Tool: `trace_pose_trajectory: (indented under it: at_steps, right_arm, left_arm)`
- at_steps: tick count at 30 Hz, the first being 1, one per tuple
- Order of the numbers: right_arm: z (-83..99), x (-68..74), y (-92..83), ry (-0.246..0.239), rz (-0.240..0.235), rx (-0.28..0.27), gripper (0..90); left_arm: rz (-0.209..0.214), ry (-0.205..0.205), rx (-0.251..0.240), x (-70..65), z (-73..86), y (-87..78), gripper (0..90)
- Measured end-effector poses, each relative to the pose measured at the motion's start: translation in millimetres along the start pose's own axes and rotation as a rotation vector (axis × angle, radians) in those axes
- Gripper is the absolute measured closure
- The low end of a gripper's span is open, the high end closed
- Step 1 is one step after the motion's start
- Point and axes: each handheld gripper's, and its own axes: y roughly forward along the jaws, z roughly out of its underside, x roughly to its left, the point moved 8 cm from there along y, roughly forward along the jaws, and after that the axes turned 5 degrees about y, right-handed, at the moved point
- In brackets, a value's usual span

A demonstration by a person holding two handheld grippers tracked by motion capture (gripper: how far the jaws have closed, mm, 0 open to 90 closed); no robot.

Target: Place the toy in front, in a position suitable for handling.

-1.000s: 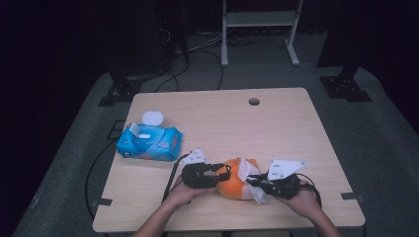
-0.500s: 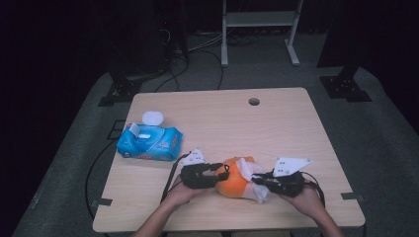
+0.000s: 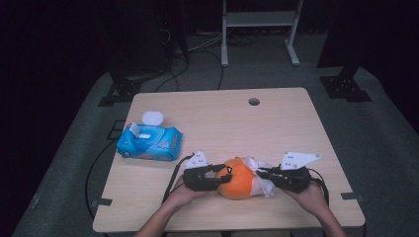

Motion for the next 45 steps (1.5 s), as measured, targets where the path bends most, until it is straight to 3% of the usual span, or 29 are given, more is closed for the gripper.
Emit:
trace_pose_trajectory:
  at_steps: [4,6,9,10,14,17,19,23,24,26,29,31,35,37,38,41,42,45]
  right_arm:
    - [-5.4,21.8,13.2,-0.035,-0.068,0.013,84.1]
    - [-2.4,23.4,18.4,-0.045,-0.067,0.046,84.5]
    - [0.5,17.9,16.9,-0.022,-0.065,0.053,84.7]
    - [4.7,6.6,11.0,-0.009,-0.023,0.061,84.6]
    - [7.7,-5.0,-0.2,0.061,0.003,0.025,84.6]
    - [0.6,3.7,3.5,0.039,-0.025,0.002,84.5]
    - [0.5,7.3,9.5,0.021,-0.04,0.016,84.4]
    - [7.0,0.5,10.7,0.014,-0.016,0.051,84.5]
    - [12.6,-8.3,6.5,0.026,0.023,0.067,84.5]
    - [14.2,-13.1,1.8,0.048,0.036,0.057,84.5]
    - [7.7,-3.1,0.3,0.047,-0.016,0.019,84.4]
    - [6.5,6.3,4.2,0.022,-0.054,0.032,84.4]
    - [11.2,7.1,6.0,0.018,-0.057,0.064,84.5]
    - [16.7,0.0,3.0,0.035,-0.045,0.081,84.5]
    - [20.1,-4.5,-1.2,0.063,-0.052,0.072,84.5]
    - [17.1,-3.2,-5.0,0.068,-0.047,0.049,84.6]
    - [9.8,2.8,-6.0,0.056,-0.064,0.012,84.6]
    - [4.5,9.0,-1.7,0.031,-0.078,0.007,84.5]
  left_arm:
    - [0.003,0.008,-0.003,-3.5,-0.3,0.5,50.1]
    - [0.006,0.004,-0.006,-3.3,1.0,-0.9,49.8]
    - [0.009,0.002,-0.006,-2.7,2.1,-2.3,49.8]
    - [0.012,0.002,-0.006,-2.6,2.2,-2.6,49.8]
    - [0.021,0.008,-0.006,-5.2,1.9,-0.5,49.7]
    - [0.024,0.016,-0.003,-6.3,1.4,0.8,49.9]
    - [0.023,0.024,0.002,-6.4,1.7,0.1,49.9]
    - [0.023,0.024,0.004,-5.5,2.4,-1.4,50.0]
    - [0.024,0.024,0.004,-5.5,2.4,-1.5,50.0]
    - [0.024,0.034,0.006,-6.6,2.0,-0.6,49.9]
    - [0.017,0.047,0.011,-6.8,1.7,-0.1,49.3]
    - [0.016,0.05,0.013,-6.2,1.7,-0.5,48.8]
    - [0.015,0.054,0.017,-3.4,2.7,-3.2,48.6]
    - [0.019,0.066,0.019,-4.5,2.9,-3.3,48.8]
    - [0.019,0.079,0.026,-6.1,3.1,-2.6,48.8]
    - [0.021,0.086,0.028,-8.0,3.4,-1.8,49.0]
    - [0.026,0.089,0.028,-8.7,3.5,-1.6,49.1]
    - [0.026,0.089,0.031,-7.8,3.8,-2.7,49.2]
